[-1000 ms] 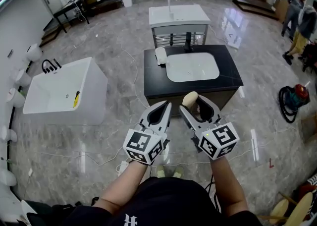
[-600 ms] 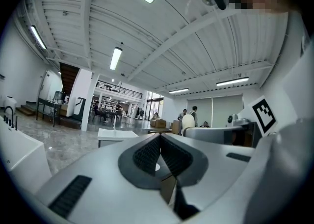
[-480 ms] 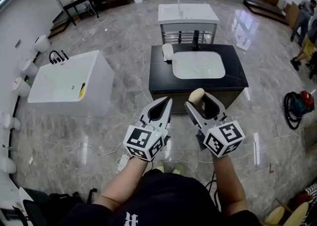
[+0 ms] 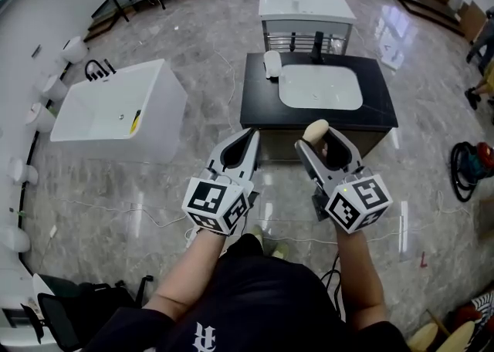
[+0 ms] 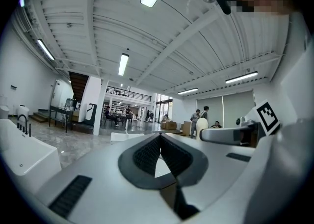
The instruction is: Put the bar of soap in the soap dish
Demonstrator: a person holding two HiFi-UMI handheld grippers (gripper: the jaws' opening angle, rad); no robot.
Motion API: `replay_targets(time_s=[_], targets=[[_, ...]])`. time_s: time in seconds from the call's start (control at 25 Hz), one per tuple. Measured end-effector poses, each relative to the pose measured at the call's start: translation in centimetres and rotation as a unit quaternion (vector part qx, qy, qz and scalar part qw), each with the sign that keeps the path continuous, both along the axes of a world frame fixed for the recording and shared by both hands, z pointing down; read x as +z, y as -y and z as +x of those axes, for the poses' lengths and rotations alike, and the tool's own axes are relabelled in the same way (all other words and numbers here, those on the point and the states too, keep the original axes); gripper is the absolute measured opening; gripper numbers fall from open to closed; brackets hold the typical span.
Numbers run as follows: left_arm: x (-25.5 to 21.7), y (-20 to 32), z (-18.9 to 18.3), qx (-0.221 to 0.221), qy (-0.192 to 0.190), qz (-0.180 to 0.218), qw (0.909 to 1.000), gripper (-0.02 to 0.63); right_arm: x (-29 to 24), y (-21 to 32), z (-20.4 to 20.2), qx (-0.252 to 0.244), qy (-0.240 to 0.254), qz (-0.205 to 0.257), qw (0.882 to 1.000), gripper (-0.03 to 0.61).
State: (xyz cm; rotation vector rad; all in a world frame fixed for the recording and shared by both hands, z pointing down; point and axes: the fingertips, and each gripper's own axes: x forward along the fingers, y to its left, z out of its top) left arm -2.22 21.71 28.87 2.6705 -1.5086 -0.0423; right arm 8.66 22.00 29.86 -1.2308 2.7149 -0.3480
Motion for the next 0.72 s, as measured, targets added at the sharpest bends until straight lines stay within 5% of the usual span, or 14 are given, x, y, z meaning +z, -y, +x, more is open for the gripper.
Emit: replay_targets(time_s=[0.36,0.72], targets=[[1.7,3.3,-0.3,0.01,-0.004,-0.008,0.9999,0.008,1.4,3.6,-1.9,-0.004,-0.01,-0.011,1.0,0.258],[2.3,12.8,-1.8,0.031,-0.013,-0.011,0.9994,0.008,1.9,12.5,-4.2,0.013,-0.022,-0.023,0.999,0.258]])
